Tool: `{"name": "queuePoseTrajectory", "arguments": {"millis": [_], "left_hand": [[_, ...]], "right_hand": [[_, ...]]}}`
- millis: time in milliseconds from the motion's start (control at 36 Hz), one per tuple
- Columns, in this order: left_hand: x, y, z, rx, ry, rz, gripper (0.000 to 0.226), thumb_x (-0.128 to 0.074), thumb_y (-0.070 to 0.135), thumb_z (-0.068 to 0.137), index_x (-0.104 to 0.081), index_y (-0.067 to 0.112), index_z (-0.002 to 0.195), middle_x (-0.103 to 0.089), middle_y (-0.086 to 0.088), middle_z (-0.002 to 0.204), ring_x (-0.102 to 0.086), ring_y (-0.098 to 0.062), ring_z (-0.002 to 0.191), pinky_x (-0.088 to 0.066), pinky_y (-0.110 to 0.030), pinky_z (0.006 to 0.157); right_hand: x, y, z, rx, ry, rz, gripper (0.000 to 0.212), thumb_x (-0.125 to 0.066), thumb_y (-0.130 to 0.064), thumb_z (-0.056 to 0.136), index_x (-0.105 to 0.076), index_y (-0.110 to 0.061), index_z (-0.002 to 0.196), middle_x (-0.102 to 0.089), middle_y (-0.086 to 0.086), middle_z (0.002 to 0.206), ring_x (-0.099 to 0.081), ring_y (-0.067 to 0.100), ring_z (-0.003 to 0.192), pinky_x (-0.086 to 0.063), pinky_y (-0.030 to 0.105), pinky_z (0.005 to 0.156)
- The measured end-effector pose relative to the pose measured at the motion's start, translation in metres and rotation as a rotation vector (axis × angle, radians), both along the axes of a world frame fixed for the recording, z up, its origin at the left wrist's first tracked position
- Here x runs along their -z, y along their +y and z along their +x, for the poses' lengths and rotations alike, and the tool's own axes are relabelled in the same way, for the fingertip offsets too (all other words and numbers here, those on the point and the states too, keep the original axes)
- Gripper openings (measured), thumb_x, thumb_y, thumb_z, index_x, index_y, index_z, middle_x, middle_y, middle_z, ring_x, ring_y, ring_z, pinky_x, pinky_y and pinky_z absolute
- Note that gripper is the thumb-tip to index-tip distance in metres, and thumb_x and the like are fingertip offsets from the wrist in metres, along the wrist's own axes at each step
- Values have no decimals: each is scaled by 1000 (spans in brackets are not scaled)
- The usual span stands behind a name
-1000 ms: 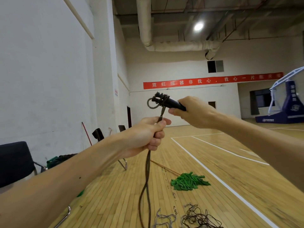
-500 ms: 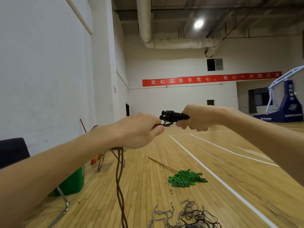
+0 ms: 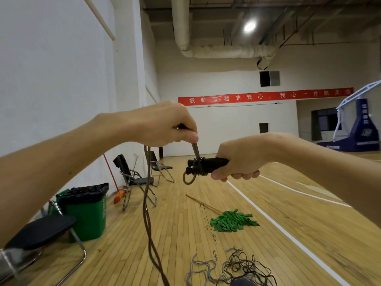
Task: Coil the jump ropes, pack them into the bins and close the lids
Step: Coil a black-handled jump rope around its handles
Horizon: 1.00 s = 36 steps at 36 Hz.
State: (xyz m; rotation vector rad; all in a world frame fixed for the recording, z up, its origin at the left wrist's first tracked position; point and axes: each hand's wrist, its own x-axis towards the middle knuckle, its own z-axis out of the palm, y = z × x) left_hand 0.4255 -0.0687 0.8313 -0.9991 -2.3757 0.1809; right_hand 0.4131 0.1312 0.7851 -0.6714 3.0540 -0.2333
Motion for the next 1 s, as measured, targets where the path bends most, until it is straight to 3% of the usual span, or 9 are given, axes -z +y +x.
{"name": "queuePoseTrajectory", "arguments": {"millis": [278, 444, 528, 667, 750, 806, 861, 917, 1000], "left_hand": [[1, -8, -10, 115, -268, 160, 19, -58, 35, 95, -74, 28, 89, -65, 12, 67, -49, -2, 55, -40, -14, 57], [9, -16, -18, 227, -390, 312, 36, -54, 37, 96, -73, 36, 65, -59, 5, 59, -36, -14, 52, -33, -18, 50], [16, -19, -22, 262, -458, 373, 32, -55, 41, 93, -75, 24, 74, -61, -6, 66, -37, -20, 56, -34, -18, 49], [22, -25, -29, 301, -557, 460, 34, -50, 30, 100, -71, 11, 82, -55, 3, 58, -43, -7, 49, -38, -16, 50], [22, -26, -34, 331, -603, 525, 41, -47, 32, 101, -67, -1, 86, -62, 1, 64, -58, -11, 58, -49, -20, 57], [24, -26, -35, 311, -582, 577, 42, -55, 47, 94, -71, 8, 88, -67, -4, 75, -60, -25, 66, -51, -23, 57], [25, -33, -43, 257, -636, 577, 34, -66, 56, 88, -72, 23, 99, -67, 3, 77, -59, -23, 63, -49, -29, 54], [28, -31, -46, 239, -708, 611, 44, -63, 41, 94, -62, 6, 120, -60, 9, 69, -53, -8, 57, -43, -24, 55], [30, -19, -36, 313, -685, 629, 42, -38, 23, 107, -50, -13, 124, -46, 8, 57, -33, -6, 50, -32, -18, 48]], "right_hand": [[5, -13, 20, -140, -2, 2, 34, -57, -33, 102, -63, 0, 101, -47, 0, 62, -42, 11, 45, -40, 19, 42], [5, -14, 27, -245, 16, -42, 26, -61, -31, 100, -55, -13, 82, -48, -2, 59, -43, 7, 40, -41, 19, 43], [8, -14, 26, -289, 18, -85, 27, -68, -31, 95, -54, -12, 82, -47, -9, 50, -42, 7, 39, -40, 18, 43], [10, -12, 22, -371, 48, -206, 21, -71, -25, 93, -58, -8, 88, -50, -6, 54, -48, 9, 43, -43, 18, 45], [10, -9, 22, -436, 80, -326, 19, -68, -22, 94, -57, -11, 84, -53, -3, 56, -52, 14, 47, -47, 22, 49], [11, -8, 22, -481, 96, -411, 18, -66, -20, 95, -55, -12, 83, -53, -3, 55, -52, 15, 47, -48, 24, 51], [12, -6, 21, -510, 120, -487, 19, -65, -18, 97, -53, -8, 85, -52, -2, 55, -51, 16, 47, -47, 27, 53], [12, -5, 18, -522, 144, -559, 21, -64, -17, 97, -52, -1, 89, -51, 1, 56, -50, 17, 46, -45, 31, 54], [12, -2, 13, -520, 181, -657, 27, -63, -15, 97, -51, 9, 98, -50, 1, 56, -49, 16, 46, -44, 28, 53]]}}
